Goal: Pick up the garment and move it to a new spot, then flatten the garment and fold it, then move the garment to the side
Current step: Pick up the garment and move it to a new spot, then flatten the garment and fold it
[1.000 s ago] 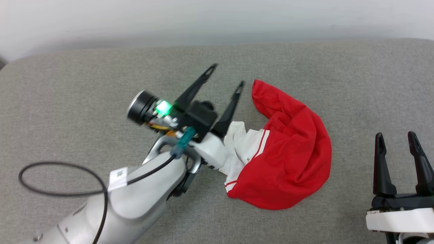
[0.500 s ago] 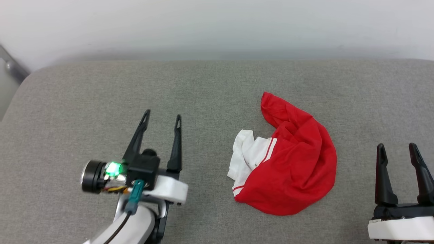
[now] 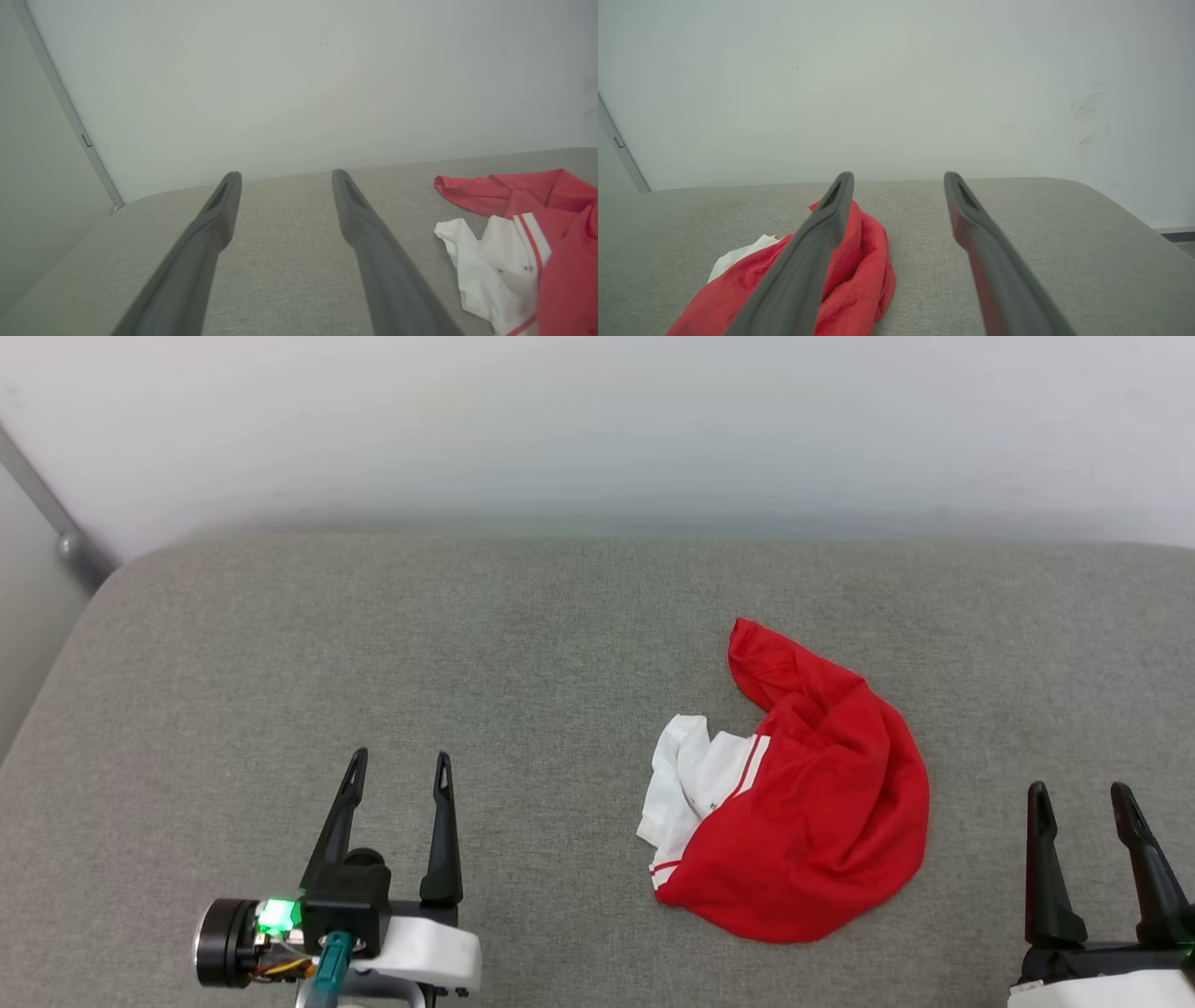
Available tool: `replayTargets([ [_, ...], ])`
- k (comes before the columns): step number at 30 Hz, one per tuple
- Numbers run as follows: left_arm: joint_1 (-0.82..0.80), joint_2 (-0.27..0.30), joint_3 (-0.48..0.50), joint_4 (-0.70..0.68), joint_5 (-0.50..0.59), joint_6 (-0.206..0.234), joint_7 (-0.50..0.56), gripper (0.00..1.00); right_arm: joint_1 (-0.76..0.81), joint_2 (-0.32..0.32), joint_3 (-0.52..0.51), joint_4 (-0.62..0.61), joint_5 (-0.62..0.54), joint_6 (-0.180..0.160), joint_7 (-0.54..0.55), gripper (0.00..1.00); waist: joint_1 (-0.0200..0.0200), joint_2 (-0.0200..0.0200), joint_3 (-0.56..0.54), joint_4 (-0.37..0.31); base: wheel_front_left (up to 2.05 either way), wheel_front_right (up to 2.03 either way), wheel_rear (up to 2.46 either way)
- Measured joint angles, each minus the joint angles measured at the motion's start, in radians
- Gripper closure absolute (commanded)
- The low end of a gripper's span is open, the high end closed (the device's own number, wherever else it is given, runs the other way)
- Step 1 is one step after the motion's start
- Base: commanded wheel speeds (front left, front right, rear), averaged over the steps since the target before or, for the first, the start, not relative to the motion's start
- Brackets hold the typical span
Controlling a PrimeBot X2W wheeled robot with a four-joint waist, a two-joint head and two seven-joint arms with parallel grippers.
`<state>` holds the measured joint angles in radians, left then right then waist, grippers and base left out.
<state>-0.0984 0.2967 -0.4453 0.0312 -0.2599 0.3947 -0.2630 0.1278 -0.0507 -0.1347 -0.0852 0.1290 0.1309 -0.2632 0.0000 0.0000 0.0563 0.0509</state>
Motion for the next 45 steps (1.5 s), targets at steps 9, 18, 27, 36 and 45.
replayTargets([
  [9, 0.075, -0.063, 0.089, 0.016, 0.072, -0.08, 0.0, 0.0, 0.03, 0.0, 0.012, 0.01, 0.012, 0.0, 0.0, 0.0, 0.0, 0.0, -0.027, 0.002, 0.0, 0.0, 0.0],
  [18, 0.112, -0.109, 0.149, 0.029, 0.122, -0.137, 0.0, 0.0, 0.049, 0.0, 0.025, 0.015, 0.016, 0.0, 0.0, 0.0, 0.0, 0.0, -0.043, 0.006, 0.0, 0.0, 0.0],
  [27, 0.126, -0.136, 0.188, 0.037, 0.162, -0.175, 0.0, 0.0, 0.053, 0.0, 0.029, 0.018, 0.019, 0.0, 0.0, 0.0, 0.0, 0.0, -0.048, 0.01, 0.0, 0.0, 0.0],
  [36, 0.13, -0.156, 0.213, 0.039, 0.188, -0.202, 0.0, 0.0, 0.054, 0.0, 0.032, 0.017, 0.02, 0.0, 0.0, 0.0, 0.0, 0.0, -0.046, 0.013, 0.0, 0.0, 0.0],
  [45, 0.133, -0.169, 0.232, 0.044, 0.204, -0.219, 0.0, 0.0, 0.055, 0.0, 0.034, 0.017, 0.02, 0.0, 0.0, 0.0, 0.0, 0.0, -0.046, 0.01, 0.0, 0.0, 0.0],
])
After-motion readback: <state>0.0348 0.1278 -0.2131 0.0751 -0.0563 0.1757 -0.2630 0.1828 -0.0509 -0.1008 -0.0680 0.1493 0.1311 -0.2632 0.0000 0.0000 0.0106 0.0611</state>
